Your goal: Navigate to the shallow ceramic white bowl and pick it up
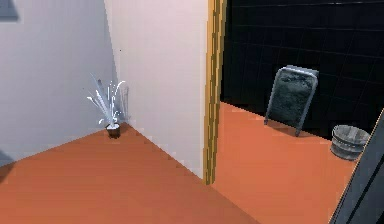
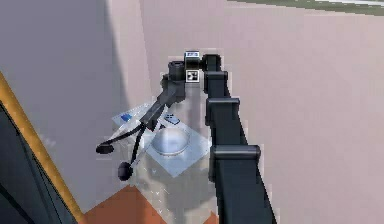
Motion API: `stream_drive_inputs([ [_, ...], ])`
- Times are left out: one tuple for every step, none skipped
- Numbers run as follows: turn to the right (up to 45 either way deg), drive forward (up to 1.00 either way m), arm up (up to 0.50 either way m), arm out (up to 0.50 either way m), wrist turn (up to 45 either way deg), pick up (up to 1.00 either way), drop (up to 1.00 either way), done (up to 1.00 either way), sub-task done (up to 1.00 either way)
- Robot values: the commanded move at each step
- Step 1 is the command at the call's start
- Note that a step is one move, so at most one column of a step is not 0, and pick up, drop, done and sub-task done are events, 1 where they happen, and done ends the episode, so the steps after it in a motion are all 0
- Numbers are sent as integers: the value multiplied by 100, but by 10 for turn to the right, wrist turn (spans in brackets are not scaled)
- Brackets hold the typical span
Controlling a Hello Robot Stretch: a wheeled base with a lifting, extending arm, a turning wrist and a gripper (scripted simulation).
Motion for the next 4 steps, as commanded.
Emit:
stream_drive_inputs([
  [0, 0, 0, 0, 450, 0, 0, 0, 0],
  [0, 0, 0, 0, 450, 0, 0, 0, 0],
  [0, 0, 0, 0, 240, 0, 0, 0, 0],
  [0, 0, -30, 0, 0, 0, 0, 0, 0],
])
